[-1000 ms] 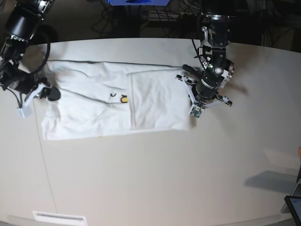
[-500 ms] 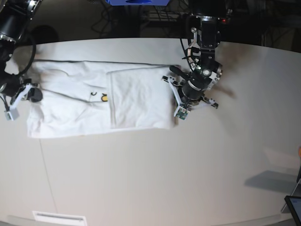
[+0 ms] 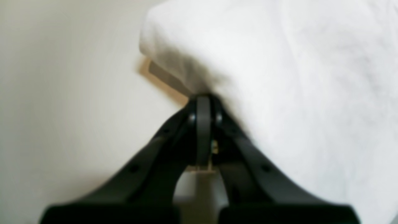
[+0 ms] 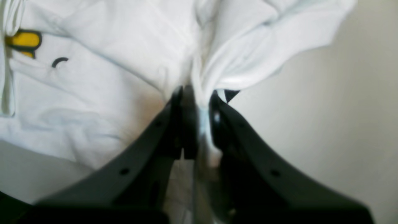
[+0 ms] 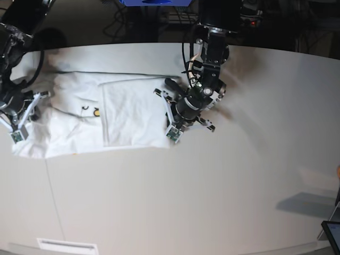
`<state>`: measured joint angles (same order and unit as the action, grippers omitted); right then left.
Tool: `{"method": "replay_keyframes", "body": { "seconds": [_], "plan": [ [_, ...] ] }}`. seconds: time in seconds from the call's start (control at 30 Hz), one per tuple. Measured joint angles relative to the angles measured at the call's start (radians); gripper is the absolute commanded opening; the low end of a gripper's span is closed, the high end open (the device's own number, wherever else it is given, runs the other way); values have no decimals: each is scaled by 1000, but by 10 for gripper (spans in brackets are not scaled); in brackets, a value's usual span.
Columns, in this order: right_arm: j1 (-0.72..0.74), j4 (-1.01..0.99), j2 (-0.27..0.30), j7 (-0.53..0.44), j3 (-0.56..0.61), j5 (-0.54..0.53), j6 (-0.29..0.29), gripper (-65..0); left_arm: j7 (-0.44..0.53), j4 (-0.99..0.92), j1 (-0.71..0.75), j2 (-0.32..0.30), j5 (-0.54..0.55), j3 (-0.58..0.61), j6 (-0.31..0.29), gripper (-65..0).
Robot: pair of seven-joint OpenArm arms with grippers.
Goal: Fold the T-shirt properly
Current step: 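Grasp the shirt edges with both grippers and push them together, then fold the shirt over with both grippers toward the right gripper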
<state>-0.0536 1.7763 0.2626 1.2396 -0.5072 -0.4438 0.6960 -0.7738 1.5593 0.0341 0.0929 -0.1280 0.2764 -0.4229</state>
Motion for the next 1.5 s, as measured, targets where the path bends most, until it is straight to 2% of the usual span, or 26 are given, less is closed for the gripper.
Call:
{"method": "replay_keyframes", "body": {
  "seconds": [0.13, 0.23, 0.53, 0.63, 0.73, 0.83, 0.97, 1.13, 1.23, 1.4, 1.5],
  "plan": [
    [-11, 80, -8, -7, 31, 1, 2, -643, -3, -24, -16, 26, 2, 1, -1, -650],
    [-21, 117, -15, 1, 91, 5, -107, -643, 4, -43, -24, 36, 4, 2, 0, -650],
    [-25, 157, -11, -51, 272, 2, -296, -643, 14, -47, -23, 35, 13, 2, 0, -650],
    [-45, 158, -12, -89, 345, -5, -388, -643, 16, -47, -23, 34, 13, 2, 0, -650],
    [-49, 158, 1, -101, 410, -2, -436, -643, 15, -47, -23, 34, 12, 2, 0, -650],
    [-47, 159, 5, -113, 473, -1, -529, -643, -14, -47, -31, 35, 17, 2, 0, -650],
    [-47, 185, 6, -113, 544, -2, -594, -643, -15, -45, -31, 35, 17, 3, 0, -650],
    [-39, 185, 8, -113, 639, -2, -702, -643, -15, -45, -31, 35, 16, 3, -1, -650],
    [-38, 185, 8, -114, 688, -5, -726, -643, -15, -45, -31, 35, 17, 3, -1, -650],
    [-38, 198, 5, -114, 737, -5, -832, -643, -18, -46, -32, 31, 12, 22, 3, -650],
    [-32, 205, 4, -117, 765, -5, -851, -643, -19, -49, -32, 29, 0, 65, 7, -650]
  ]
}}
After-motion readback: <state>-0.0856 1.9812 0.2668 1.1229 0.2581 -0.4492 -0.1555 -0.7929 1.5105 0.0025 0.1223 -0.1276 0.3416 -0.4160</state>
